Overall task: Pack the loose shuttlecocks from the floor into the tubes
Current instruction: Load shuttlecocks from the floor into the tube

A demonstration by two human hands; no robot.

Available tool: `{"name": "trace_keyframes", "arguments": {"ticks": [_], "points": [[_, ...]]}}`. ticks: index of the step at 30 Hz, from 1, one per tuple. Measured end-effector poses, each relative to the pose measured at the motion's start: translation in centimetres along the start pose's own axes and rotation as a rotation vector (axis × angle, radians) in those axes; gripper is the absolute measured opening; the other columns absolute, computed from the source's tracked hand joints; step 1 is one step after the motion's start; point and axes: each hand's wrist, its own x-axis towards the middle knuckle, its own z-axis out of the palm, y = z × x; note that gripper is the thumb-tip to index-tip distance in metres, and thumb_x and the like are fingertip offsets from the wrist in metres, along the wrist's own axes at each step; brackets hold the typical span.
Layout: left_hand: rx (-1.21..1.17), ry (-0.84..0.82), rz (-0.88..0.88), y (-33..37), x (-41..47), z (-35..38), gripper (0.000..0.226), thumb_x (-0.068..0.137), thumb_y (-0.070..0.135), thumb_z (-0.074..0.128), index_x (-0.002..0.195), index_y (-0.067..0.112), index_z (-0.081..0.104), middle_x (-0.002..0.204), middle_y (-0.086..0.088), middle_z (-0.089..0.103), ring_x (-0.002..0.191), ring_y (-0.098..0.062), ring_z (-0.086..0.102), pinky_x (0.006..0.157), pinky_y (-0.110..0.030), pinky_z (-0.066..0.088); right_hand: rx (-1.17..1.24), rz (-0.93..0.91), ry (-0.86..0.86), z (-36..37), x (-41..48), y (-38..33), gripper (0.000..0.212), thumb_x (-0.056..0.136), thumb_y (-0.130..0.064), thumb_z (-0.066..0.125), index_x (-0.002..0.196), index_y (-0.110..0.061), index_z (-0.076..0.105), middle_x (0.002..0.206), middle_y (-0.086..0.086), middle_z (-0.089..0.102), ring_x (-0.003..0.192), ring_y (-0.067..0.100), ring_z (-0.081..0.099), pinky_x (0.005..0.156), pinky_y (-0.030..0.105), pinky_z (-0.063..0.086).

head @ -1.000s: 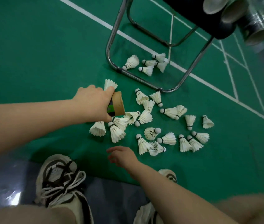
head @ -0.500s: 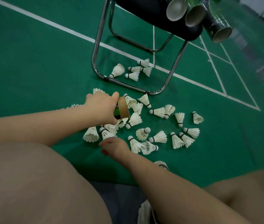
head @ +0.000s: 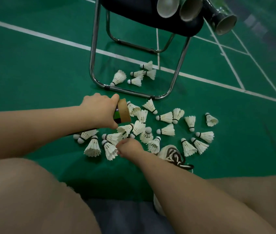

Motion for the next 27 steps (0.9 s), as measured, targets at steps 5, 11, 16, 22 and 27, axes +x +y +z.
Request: {"name": "trace_keyframes", "arguments": {"ticks": [5, 11, 16, 22, 27], "points": [[0.051, -0.009, 0.037, 0.4, 2.6, -0.6, 0.058, 0.069, 0.054, 0.068, 0.102, 0.021, 0.035, 0.072, 0.004, 0.042, 0.08, -0.023, 0.045, 0.062, -0.032, 0.038, -0.452, -0.006, -0.003, -1.2, 2.2, 3.0, 0.029, 0.093, -0.009, 0.038, 0.111, -0.001, 0.059, 0.119, 0.017, 0.06, 0.106, 0.031, 0.058, 0.082, 0.031, 0.044], [0.131, -0.044, 0.11, -0.1, 5.1, -0.4, 0.059, 0.068, 0.059, 0.066, 0.102, 0.024, 0.032, 0.078, 0.005, 0.046, 0.083, -0.021, 0.048, 0.06, -0.03, 0.04, -0.46, 0.139, 0.399, -4.8, 3.6, 8.4, 0.031, 0.09, -0.014, 0.046, 0.12, -0.009, 0.04, 0.123, 0.012, 0.048, 0.111, 0.029, 0.05, 0.083, 0.035, 0.042], [0.14, -0.094, 0.127, 0.1, 7.2, 0.7, 0.056, 0.07, 0.058, 0.065, 0.098, 0.026, 0.028, 0.076, 0.006, 0.043, 0.084, -0.02, 0.046, 0.062, -0.03, 0.04, 0.279, 0.442, 0.474, -5.9, 5.8, 9.4, 0.025, 0.095, -0.016, 0.04, 0.117, -0.004, 0.034, 0.119, 0.019, 0.053, 0.101, 0.032, 0.053, 0.073, 0.03, 0.035], [0.13, -0.132, 0.131, 0.8, 9.2, 2.2, 0.058, 0.072, 0.056, 0.064, 0.106, 0.023, 0.032, 0.081, 0.003, 0.046, 0.084, -0.021, 0.045, 0.063, -0.032, 0.039, 0.928, 0.449, 0.478, -4.2, 7.8, 9.7, 0.037, 0.094, -0.012, 0.044, 0.131, -0.008, 0.048, 0.131, 0.018, 0.052, 0.121, 0.035, 0.05, 0.093, 0.035, 0.044], [0.109, -0.131, 0.132, 2.0, 9.8, 3.2, 0.06, 0.072, 0.055, 0.065, 0.11, 0.022, 0.032, 0.077, 0.004, 0.041, 0.084, -0.021, 0.044, 0.064, -0.032, 0.037, 1.098, 0.467, 0.526, -4.3, 8.7, 10.5, 0.034, 0.092, -0.009, 0.049, 0.125, -0.006, 0.053, 0.127, 0.02, 0.056, 0.09, 0.024, 0.054, 0.071, 0.03, 0.046]]}}
